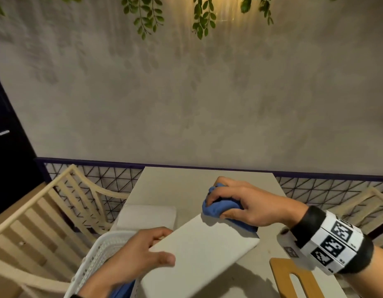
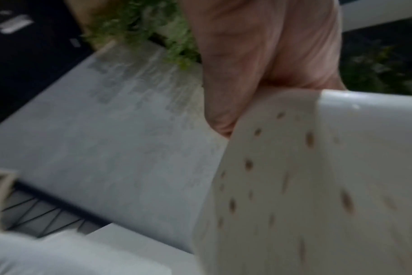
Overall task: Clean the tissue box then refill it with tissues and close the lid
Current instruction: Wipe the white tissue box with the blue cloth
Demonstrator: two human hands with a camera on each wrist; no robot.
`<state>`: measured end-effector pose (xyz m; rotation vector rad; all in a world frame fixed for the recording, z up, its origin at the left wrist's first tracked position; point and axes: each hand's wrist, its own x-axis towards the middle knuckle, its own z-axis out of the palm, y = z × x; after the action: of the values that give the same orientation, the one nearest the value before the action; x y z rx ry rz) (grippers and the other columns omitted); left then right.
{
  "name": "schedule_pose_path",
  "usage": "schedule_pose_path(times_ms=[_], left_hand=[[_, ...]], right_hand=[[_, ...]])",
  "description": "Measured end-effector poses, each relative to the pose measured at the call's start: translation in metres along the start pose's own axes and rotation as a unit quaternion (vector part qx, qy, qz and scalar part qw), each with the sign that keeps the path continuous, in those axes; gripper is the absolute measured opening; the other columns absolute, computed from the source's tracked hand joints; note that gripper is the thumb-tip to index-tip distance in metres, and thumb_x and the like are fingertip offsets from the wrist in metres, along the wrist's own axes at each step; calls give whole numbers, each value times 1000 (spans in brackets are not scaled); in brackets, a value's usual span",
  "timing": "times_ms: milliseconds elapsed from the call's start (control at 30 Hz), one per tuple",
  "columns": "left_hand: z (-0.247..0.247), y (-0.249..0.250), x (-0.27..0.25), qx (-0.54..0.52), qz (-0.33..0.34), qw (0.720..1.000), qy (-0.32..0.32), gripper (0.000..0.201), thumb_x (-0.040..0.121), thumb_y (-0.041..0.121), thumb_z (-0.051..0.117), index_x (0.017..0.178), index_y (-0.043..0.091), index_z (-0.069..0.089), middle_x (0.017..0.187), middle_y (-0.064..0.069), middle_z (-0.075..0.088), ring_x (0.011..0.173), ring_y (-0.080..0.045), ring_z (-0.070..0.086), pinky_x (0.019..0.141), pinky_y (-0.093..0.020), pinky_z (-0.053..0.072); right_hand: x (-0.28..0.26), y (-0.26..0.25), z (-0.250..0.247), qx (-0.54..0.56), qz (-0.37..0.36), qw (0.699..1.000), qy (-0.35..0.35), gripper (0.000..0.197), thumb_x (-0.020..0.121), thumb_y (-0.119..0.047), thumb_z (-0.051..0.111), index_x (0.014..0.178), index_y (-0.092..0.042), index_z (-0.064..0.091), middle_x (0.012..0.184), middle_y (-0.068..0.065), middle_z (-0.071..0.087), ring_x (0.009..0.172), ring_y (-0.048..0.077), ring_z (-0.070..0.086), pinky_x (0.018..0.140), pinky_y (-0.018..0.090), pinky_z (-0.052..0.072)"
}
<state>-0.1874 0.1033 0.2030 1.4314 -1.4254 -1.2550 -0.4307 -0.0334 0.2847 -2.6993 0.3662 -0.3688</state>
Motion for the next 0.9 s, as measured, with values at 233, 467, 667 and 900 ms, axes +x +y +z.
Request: schedule_pose_path(times_ms=[233, 467, 667, 900], left_hand=[[25, 19, 32, 70, -1, 998, -3, 26, 86, -1, 62, 87, 24, 69, 82, 16, 75, 85, -5, 67, 75, -19, 49], [23, 13, 51, 101, 44, 986, 123, 27, 52, 42, 67, 78, 37, 69, 76, 9, 73, 82, -21, 68, 81, -40, 52], [36, 18, 50, 125, 25, 980, 153, 21, 62, 34, 61, 82, 35, 65, 81, 9, 75, 90, -25, 70, 89, -44, 52], [34, 6, 43, 85, 20, 983, 162, 15, 64, 29, 64, 76, 34, 70, 77, 11, 75, 79, -19, 69, 84, -41, 53]], right_hand=[[0, -7, 1, -101, 1, 993, 56, 23, 90, -18, 59, 112, -22, 55, 99, 2, 45, 87, 8, 41, 76, 13, 36], [-16, -11, 80, -153, -50, 980, 119, 29, 89, -16, 51, 116, -7, 57, 125, 14, 55, 119, 21, 42, 105, 30, 28], [-13, 9, 71, -128, 63, 945, 293, 34, 89, -16, 56, 122, -9, 54, 133, 12, 51, 132, 18, 31, 113, 18, 13], [-23, 21, 61, -102, 23, 963, 249, 32, 94, -20, 48, 122, -8, 59, 134, 8, 54, 132, 9, 34, 108, 35, 33]])
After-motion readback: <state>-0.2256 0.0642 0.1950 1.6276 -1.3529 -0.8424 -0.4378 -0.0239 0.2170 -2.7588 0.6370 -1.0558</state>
